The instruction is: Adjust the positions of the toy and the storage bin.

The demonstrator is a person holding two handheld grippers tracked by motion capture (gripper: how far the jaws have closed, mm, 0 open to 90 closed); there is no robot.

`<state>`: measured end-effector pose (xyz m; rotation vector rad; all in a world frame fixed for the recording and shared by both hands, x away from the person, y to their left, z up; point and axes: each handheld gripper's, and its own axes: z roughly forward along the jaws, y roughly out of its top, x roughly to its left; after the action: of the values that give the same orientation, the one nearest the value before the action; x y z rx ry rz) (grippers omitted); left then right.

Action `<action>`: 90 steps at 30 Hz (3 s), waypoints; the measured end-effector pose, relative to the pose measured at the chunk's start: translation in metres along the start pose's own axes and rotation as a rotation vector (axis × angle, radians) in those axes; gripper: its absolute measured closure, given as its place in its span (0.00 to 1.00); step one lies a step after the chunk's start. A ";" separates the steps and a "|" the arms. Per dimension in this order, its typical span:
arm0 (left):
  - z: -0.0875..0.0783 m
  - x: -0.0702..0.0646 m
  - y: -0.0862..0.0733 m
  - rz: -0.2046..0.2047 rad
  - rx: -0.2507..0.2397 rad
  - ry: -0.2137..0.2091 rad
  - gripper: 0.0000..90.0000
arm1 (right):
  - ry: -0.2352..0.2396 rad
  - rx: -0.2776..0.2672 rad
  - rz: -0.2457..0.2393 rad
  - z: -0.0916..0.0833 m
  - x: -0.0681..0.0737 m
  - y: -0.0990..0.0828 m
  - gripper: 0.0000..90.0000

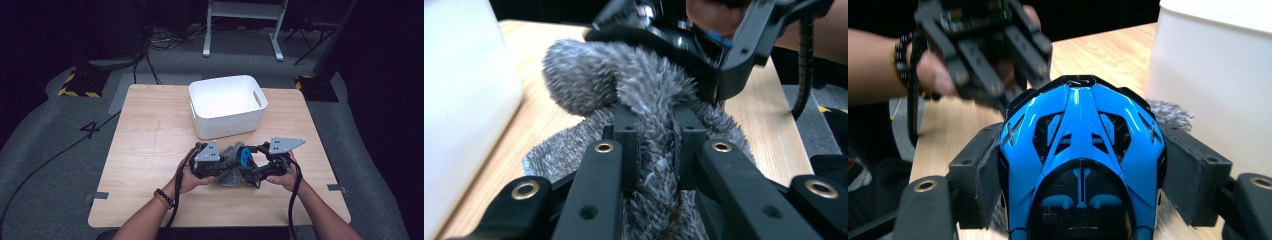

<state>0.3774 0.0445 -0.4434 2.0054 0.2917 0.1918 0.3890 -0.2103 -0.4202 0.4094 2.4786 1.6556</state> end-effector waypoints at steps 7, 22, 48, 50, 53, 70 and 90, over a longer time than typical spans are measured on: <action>0.030 -0.012 -0.012 0.055 0.138 -0.039 0.87 | -0.006 -0.017 -0.024 0.000 0.003 0.005 0.29; 0.021 -0.025 -0.008 0.081 0.069 -0.074 0.87 | -0.048 -0.056 -0.007 -0.010 0.002 0.008 0.29; 0.055 -0.037 -0.014 0.043 0.217 -0.015 0.86 | -0.218 -0.011 0.036 -0.002 -0.007 -0.003 0.29; 0.059 -0.035 -0.019 0.049 0.258 0.023 0.85 | -0.219 -0.020 0.041 -0.003 -0.007 -0.003 0.29; 0.061 -0.028 -0.026 0.034 0.276 0.038 0.84 | -0.205 -0.044 0.049 -0.007 -0.008 -0.002 0.29; 0.043 -0.051 -0.005 0.064 0.163 -0.046 0.75 | -0.145 -0.040 0.142 -0.009 -0.014 -0.007 0.29; -0.006 -0.003 0.000 0.002 0.049 0.131 0.70 | -0.140 -0.005 0.169 -0.001 -0.016 -0.016 0.29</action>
<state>0.3729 0.0490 -0.4403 2.0458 0.3801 0.3206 0.4015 -0.2220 -0.4348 0.7261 2.3957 1.6291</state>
